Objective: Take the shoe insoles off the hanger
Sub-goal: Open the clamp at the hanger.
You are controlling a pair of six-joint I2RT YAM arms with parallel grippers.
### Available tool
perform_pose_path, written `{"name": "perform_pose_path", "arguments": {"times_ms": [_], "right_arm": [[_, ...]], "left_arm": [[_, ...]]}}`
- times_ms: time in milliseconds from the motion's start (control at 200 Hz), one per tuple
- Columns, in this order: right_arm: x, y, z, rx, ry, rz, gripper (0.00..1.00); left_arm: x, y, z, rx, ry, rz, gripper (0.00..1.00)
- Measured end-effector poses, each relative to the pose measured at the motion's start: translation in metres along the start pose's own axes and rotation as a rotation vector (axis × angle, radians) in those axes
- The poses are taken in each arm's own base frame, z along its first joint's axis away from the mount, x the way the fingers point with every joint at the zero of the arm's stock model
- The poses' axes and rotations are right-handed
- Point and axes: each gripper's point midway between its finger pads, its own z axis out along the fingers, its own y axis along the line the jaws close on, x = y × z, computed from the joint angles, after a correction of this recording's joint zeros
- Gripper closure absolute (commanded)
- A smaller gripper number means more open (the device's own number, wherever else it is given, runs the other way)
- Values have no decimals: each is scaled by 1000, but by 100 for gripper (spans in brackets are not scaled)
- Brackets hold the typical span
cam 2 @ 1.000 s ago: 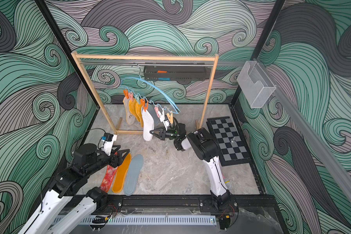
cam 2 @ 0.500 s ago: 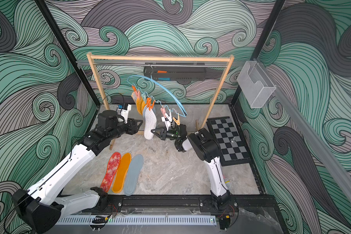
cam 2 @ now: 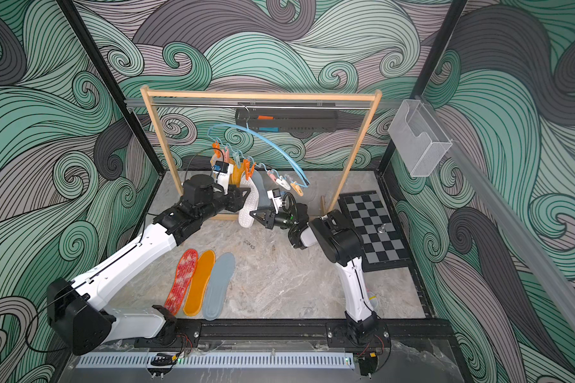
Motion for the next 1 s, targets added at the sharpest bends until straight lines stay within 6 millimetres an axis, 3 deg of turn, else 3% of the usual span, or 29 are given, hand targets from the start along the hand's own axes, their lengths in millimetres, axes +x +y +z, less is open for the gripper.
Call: {"name": "perform_pose_path", "arguments": {"times_ms": [260,470,811,1001], "right_arm": [[-2,-3,-4,9,-6,3,92],[-4,-4,-5,12,-10,7,92],[-5,-5,-6,13,-11,20,92],[-5,-5,-6,12,-11,27,92]], "left_arm": [[-3,-10,38,-141,-32,104,42],[-15,3,64,-318,-51,159,44],[-31,10,64,-399,-107,204,48],[-49,7,62,-402,-145,219,56]]}}
